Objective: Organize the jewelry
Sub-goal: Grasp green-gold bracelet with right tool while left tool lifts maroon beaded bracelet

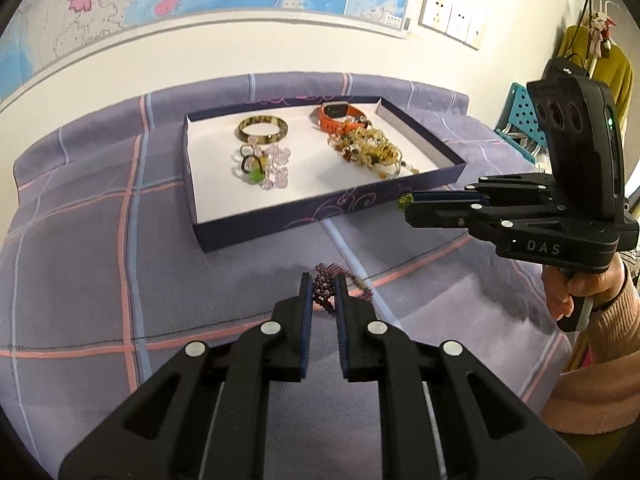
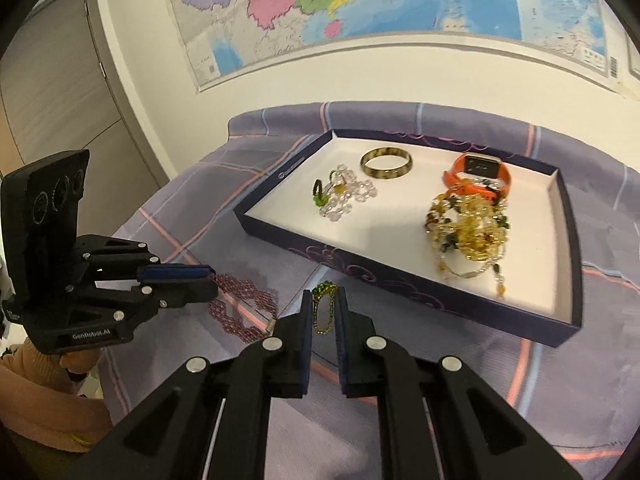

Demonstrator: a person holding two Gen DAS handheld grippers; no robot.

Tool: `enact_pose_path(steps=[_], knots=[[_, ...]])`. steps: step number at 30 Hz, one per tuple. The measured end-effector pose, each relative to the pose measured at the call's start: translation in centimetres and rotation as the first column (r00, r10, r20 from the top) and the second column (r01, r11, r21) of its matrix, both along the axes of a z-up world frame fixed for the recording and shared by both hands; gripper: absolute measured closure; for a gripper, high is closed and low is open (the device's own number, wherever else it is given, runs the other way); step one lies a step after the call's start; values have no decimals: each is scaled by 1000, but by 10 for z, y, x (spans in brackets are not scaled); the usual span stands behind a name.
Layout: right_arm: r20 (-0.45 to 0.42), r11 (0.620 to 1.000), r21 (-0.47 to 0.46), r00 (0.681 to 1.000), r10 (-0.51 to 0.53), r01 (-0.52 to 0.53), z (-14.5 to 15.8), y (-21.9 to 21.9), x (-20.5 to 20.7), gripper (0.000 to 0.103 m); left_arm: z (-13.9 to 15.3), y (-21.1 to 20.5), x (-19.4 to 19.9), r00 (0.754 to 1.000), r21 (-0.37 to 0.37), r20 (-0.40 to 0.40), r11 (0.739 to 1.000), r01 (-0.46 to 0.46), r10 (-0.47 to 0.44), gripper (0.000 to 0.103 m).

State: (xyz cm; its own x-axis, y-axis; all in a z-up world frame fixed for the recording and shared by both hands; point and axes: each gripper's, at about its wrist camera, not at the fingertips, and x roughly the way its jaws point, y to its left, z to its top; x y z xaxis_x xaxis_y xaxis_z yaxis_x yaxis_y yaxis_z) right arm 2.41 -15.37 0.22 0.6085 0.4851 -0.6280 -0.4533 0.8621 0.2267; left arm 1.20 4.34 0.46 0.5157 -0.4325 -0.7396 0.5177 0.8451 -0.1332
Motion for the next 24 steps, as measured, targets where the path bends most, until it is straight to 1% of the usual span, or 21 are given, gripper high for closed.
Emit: enact_pose_path(steps=[9, 11, 18, 24], knots=[[33, 999, 25, 998, -46, 45, 11, -21, -8, 94, 21, 1, 2, 999, -15, 37, 1000, -9, 10, 92], [45, 998, 29, 997, -58, 57, 16, -25, -8, 94, 26, 1, 3, 999, -13, 34, 1000, -20, 20, 92], [62, 996, 35, 995, -84, 82, 22, -37, -7, 94, 44, 5, 7, 997, -49, 67, 998, -32, 35, 92], [76, 995, 38, 992, -99, 97, 29, -43, -3, 94, 55, 6, 13, 995, -55, 88, 998, -36, 41, 92]])
